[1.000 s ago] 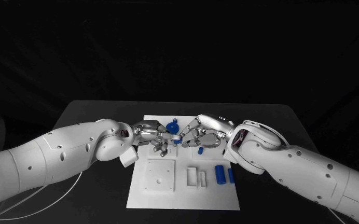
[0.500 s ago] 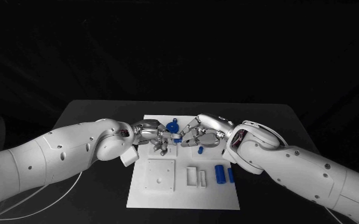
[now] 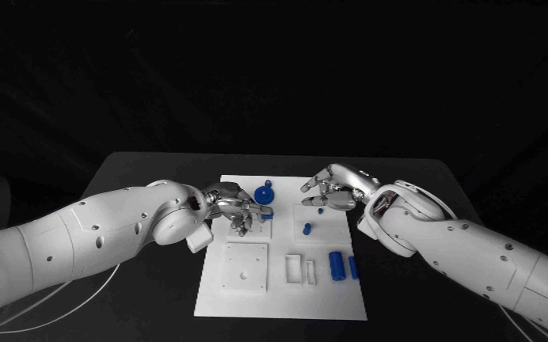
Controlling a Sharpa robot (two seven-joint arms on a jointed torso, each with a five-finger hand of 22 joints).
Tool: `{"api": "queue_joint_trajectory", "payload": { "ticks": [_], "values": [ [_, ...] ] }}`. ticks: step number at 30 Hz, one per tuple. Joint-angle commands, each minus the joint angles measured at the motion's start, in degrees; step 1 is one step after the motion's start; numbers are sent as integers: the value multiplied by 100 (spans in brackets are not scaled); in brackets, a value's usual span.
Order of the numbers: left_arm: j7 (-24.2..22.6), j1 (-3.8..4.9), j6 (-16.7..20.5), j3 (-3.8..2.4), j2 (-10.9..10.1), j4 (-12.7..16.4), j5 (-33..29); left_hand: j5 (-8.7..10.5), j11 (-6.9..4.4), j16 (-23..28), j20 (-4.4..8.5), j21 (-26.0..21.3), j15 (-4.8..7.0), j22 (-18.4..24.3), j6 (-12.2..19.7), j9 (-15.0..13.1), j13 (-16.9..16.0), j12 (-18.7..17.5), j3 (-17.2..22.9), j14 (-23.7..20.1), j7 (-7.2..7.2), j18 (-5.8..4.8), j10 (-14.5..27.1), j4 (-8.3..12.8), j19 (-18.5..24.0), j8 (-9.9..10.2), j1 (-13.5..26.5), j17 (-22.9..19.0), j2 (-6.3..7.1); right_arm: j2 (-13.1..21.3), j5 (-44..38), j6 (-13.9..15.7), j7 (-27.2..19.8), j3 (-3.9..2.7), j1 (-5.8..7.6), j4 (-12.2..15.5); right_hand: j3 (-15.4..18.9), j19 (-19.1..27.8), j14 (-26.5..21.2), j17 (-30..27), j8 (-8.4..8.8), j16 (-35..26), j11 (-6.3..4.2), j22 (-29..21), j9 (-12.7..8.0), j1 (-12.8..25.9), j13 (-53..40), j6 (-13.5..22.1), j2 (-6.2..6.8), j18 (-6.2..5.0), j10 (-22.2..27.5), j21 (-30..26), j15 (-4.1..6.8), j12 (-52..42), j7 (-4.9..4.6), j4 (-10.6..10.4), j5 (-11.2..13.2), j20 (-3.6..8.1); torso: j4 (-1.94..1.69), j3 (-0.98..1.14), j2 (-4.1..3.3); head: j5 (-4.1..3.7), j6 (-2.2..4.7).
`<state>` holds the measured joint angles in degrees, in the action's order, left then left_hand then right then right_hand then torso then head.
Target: Assemble the parts on the task board
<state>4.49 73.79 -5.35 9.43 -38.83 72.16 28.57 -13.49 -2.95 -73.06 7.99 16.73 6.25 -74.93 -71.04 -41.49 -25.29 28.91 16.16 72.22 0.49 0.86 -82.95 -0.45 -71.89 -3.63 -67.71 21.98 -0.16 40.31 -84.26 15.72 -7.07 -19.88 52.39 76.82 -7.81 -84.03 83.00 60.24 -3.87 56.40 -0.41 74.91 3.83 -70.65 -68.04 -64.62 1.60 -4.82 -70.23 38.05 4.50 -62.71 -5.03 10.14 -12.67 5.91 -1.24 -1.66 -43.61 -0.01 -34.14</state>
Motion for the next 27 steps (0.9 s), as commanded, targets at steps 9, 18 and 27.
{"api": "queue_joint_trajectory", "payload": {
  "ticks": [9, 18, 27],
  "values": [
    [2180, 49, 928, -3, 290, -59, 2171, -301, -128, 56, 36, 103, 116, -116, -217, -16, -17, 54, 750, 238, -102, -84, -354, 664, -75, -23, -34, 88, 10, 116, 587, 534, 39, -230, 76, -609, -90, -294, -19, -51, 31, -94, 4, 5, -4, -6, 45, 29, 106, -100, 24, -90, -27, 78, 0, -34, -105, -55, 13, 12, 4, 33, -55],
    [2683, 77, 807, 43, 679, -282, 3167, -846, -144, 55, 74, 243, 152, -121, -365, -16, -2, 288, 869, 364, -134, -75, -374, 770, -122, -21, 102, 203, 146, 98, 784, 696, -56, -287, 179, -840, -170, -244, -117, -488, 32, -683, 5, -363, -5, -29, 449, 48, 159, -132, 267, -852, -25, 561, -5, -6, -162, -60, -5, 24, -3, 43, -70],
    [2732, 77, 840, 158, 903, -429, 3423, -1179, -171, 58, 95, 429, 178, -117, -469, -54, 66, 495, 976, 461, -164, -53, -375, 953, -124, -20, 321, 340, 185, 85, 866, 811, -132, -308, 239, -846, -204, -247, -72, -692, 31, -1184, 1, -961, -6, -23, 1003, 93, 167, -142, 445, -1652, -24, 959, -22, 61, -149, -52, 7, 5, -19, 55, -97]
  ]
}}
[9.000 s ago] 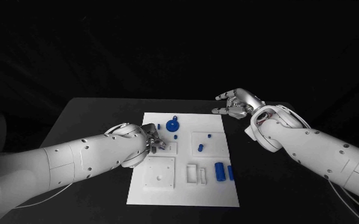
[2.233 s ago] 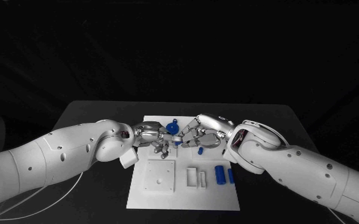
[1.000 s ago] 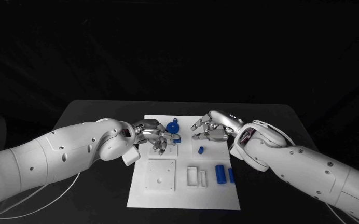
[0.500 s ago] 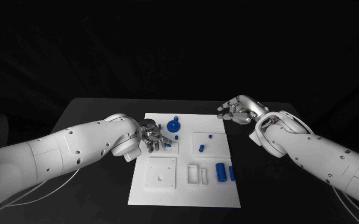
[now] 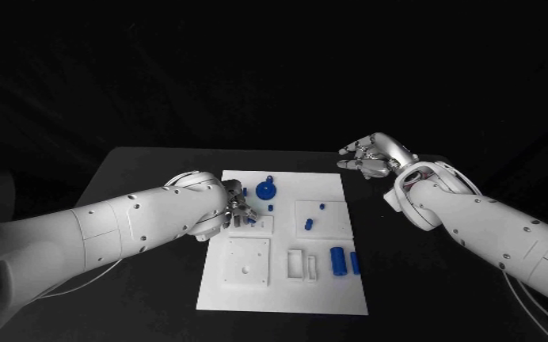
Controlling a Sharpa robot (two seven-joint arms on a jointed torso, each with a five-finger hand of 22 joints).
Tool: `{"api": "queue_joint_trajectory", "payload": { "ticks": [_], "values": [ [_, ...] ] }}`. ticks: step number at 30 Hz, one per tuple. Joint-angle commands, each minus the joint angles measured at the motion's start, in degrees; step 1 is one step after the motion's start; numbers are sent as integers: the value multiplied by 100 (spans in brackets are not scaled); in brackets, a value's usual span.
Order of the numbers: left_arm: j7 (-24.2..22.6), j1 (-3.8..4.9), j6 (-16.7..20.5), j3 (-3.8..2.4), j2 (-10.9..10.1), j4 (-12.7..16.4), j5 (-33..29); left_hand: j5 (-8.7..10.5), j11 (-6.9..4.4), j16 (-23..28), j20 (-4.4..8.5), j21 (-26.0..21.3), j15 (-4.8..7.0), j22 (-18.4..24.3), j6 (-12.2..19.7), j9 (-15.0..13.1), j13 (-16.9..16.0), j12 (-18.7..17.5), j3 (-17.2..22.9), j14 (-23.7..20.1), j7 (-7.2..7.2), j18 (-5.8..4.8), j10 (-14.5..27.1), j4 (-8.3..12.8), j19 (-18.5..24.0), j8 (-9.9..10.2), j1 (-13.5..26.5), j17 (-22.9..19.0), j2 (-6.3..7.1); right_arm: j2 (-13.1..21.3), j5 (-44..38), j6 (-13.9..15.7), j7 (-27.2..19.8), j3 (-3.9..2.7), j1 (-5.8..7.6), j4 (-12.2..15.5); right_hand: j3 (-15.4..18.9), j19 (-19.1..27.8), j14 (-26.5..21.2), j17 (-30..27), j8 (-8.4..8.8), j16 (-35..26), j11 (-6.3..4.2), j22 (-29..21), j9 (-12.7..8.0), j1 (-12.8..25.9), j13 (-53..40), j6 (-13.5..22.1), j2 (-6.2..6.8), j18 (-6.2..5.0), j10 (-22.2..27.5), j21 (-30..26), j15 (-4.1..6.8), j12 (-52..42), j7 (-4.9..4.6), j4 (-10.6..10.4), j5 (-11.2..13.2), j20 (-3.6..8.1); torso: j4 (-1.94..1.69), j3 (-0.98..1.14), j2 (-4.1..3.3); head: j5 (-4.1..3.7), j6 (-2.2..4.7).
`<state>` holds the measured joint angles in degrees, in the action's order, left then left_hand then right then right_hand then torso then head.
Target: Assemble the parts on the task board
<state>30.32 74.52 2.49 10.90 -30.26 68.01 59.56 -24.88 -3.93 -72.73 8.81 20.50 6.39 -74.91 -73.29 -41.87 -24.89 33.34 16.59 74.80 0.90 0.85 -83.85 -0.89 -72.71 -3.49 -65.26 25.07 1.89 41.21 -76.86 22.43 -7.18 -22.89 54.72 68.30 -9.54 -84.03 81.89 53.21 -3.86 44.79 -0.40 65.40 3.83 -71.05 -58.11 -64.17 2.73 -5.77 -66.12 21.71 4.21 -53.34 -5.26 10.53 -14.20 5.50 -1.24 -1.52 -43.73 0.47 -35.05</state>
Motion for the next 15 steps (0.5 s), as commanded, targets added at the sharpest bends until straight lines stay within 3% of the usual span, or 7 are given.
{"api": "queue_joint_trajectory", "payload": {
  "ticks": [1, 15],
  "values": [
    [147, 3, 53, 18, 62, -18, 333, -50, -73, 30, 13, 66, 163, -119, -248, -18, 33, 66, 937, 210, -206, -52, -288, 1010, -43, -34, 88, 40, -22, -6, 134, 146, -126, -10, 8, 7, -32, -247, 40, 13, 31, -24, 0, -13, -7, 16, 12, 50, 55, -48, 34, -16, 6, 20, 1, 23, 4, -11, 4, -12, -6, 6, -7],
    [142, -24, 73, 117, 208, -100, 369, -199, -93, 28, 22, 188, 177, -113, -331, -108, 91, 238, 962, 273, -239, -41, -290, 1108, -38, -38, 217, 180, -21, -26, 164, 166, -143, -29, 15, 85, -74, -243, 68, 86, 31, -77, -2, -127, -6, 22, 88, 46, 58, -61, 46, 74, 8, -53, 0, 61, -23, -11, -1, -15, -5, -6, -42]
  ]
}}
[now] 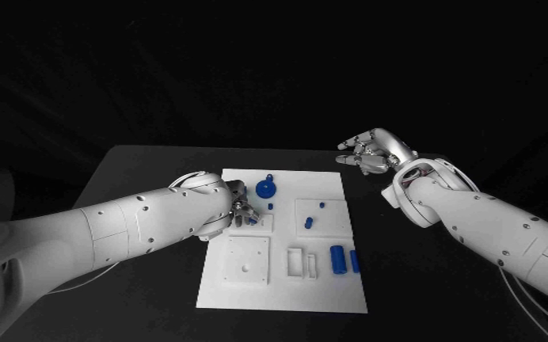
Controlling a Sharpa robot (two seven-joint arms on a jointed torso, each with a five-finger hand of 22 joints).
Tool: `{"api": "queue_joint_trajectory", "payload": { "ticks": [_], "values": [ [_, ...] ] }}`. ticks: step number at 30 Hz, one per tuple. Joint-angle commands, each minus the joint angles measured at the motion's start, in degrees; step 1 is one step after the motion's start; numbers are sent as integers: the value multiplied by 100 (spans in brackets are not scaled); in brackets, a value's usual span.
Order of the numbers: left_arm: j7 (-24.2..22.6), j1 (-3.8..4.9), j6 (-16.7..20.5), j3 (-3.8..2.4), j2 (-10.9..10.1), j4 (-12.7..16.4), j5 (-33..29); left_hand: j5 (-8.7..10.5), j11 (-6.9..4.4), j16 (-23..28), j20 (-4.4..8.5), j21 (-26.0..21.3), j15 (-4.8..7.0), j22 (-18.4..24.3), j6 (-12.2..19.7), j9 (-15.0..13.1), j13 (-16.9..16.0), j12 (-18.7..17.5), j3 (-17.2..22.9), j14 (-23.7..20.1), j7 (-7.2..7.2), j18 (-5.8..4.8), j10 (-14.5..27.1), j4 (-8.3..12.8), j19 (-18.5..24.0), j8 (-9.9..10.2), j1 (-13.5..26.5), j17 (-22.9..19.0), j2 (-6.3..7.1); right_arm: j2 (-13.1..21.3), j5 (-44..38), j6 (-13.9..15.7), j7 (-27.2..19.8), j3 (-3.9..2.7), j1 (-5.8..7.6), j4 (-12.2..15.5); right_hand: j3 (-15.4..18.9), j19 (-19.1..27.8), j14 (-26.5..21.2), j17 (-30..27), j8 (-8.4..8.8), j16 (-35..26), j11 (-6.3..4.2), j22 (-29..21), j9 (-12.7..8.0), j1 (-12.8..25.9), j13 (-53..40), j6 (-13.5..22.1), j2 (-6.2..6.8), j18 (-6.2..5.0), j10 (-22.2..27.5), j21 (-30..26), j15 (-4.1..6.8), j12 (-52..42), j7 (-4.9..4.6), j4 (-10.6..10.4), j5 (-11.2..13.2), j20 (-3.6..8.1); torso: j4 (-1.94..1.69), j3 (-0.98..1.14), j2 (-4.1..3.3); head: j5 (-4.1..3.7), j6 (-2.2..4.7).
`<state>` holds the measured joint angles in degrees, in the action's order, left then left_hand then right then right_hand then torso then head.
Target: Assemble the parts on the task board
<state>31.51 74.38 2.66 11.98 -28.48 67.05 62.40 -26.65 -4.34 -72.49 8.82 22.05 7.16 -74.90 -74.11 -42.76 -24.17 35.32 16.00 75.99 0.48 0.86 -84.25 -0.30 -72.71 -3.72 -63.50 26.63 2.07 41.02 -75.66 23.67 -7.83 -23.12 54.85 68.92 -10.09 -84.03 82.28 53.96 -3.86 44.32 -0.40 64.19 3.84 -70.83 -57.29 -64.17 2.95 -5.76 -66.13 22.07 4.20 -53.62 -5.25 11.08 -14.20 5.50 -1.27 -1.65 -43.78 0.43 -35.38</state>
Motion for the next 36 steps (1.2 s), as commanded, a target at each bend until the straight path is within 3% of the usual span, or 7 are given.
{"api": "queue_joint_trajectory", "payload": {
  "ticks": [1, 36],
  "values": [
    [23, -15, 58, 12, 35, -8, 89, -23, -52, 5, 21, 35, 100, -114, -249, -21, 19, 42, 1022, 154, -197, -43, -249, 1050, -39, -14, 42, 27, -39, -7, 44, 42, -78, -6, 2, 26, -21, -243, 30, 11, 30, -31, -2, -8, -7, 1, 6, 46, 35, -62, 47, 39, 9, -27, 0, 6, -27, -11, 3, -3, -1, -4, -11],
    [66, -65, -105, 35, -28, -2, 338, -60, -57, 27, 15, 84, 98, -113, -270, -91, 60, 78, 1047, 168, -203, -32, -251, 1079, -22, -17, 67, 88, -40, -12, 84, 21, -90, -9, 1, 1, -73, -242, 52, 41, 30, -47, -7, -60, -7, 40, 14, 38, 48, -66, 30, 110, 14, -69, 3, 11, -115, -7, -5, -11, 6, -16, -76]
  ]
}}
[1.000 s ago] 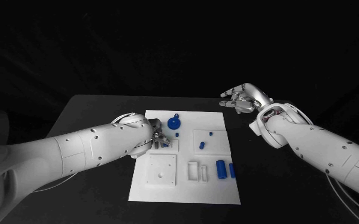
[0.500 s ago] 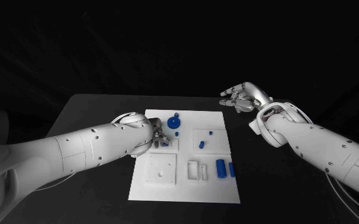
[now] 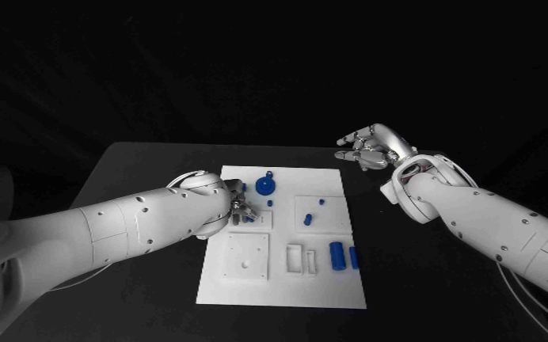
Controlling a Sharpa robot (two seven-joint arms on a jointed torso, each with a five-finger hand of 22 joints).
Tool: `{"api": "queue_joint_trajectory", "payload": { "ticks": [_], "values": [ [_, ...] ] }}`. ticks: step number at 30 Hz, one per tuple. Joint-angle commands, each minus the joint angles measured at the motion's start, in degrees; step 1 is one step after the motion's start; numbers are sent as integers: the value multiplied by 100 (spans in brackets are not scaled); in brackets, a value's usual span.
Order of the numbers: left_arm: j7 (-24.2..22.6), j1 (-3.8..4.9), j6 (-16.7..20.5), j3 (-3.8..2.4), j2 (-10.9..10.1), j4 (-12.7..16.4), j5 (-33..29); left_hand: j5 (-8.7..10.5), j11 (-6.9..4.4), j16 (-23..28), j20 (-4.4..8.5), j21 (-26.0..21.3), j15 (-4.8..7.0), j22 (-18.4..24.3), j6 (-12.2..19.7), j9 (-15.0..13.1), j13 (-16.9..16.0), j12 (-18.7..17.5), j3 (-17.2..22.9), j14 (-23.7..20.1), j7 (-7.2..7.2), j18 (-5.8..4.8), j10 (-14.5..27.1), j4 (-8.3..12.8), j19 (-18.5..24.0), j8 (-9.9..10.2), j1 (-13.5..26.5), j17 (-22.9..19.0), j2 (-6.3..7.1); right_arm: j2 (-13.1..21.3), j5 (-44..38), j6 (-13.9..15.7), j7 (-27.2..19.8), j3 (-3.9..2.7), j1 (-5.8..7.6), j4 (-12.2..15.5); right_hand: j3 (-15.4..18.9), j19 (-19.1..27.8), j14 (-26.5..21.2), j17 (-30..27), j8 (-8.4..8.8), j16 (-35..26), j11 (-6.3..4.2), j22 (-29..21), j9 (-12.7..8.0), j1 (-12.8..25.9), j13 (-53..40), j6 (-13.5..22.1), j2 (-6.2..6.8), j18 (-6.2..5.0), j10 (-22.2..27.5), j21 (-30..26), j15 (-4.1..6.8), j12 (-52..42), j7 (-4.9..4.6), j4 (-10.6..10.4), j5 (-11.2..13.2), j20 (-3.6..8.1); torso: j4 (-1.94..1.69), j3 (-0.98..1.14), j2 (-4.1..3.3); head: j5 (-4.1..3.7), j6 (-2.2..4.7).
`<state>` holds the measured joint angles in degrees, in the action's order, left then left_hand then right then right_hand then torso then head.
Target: Assemble the parts on the task board
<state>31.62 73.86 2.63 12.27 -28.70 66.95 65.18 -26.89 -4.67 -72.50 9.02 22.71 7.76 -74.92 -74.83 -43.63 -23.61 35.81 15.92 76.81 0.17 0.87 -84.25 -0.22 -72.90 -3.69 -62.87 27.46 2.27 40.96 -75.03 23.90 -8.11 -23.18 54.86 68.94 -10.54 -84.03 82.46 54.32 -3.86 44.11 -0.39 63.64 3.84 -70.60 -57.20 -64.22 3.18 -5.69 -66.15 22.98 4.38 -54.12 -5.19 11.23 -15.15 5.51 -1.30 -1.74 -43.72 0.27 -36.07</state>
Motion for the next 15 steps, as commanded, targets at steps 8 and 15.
{"api": "queue_joint_trajectory", "payload": {
  "ticks": [8, 15],
  "values": [
    [54, -13, -137, 7, -26, 11, 57, -36, -23, 27, -5, 18, 38, -111, -197, -4, 5, 29, 1055, 86, -172, -32, -251, 1071, -3, -20, 3, 5, -60, -15, 25, -9, -66, -3, 0, -9, -28, -242, 34, 5, 30, -27, -7, -5, -7, 17, 5, 43, 25, -73, 32, 19, -4, -20, -2, -4, -20, -7, 3, 3, 0, 7, -11],
    [38, -14, -151, 7, -14, 6, 45, -34, -22, 36, -8, 23, 36, -108, -197, -9, 13, 27, 1057, 85, -171, -29, -250, 1073, 5, -20, 8, 14, -60, -28, 32, -15, -70, -3, 0, -21, -28, -242, 34, 5, 30, -27, -7, -5, -7, 17, 5, 43, 25, -73, 32, 19, -4, -20, -2, -4, -20, -7, 6, 7, -1, 11, -9]
  ]
}}
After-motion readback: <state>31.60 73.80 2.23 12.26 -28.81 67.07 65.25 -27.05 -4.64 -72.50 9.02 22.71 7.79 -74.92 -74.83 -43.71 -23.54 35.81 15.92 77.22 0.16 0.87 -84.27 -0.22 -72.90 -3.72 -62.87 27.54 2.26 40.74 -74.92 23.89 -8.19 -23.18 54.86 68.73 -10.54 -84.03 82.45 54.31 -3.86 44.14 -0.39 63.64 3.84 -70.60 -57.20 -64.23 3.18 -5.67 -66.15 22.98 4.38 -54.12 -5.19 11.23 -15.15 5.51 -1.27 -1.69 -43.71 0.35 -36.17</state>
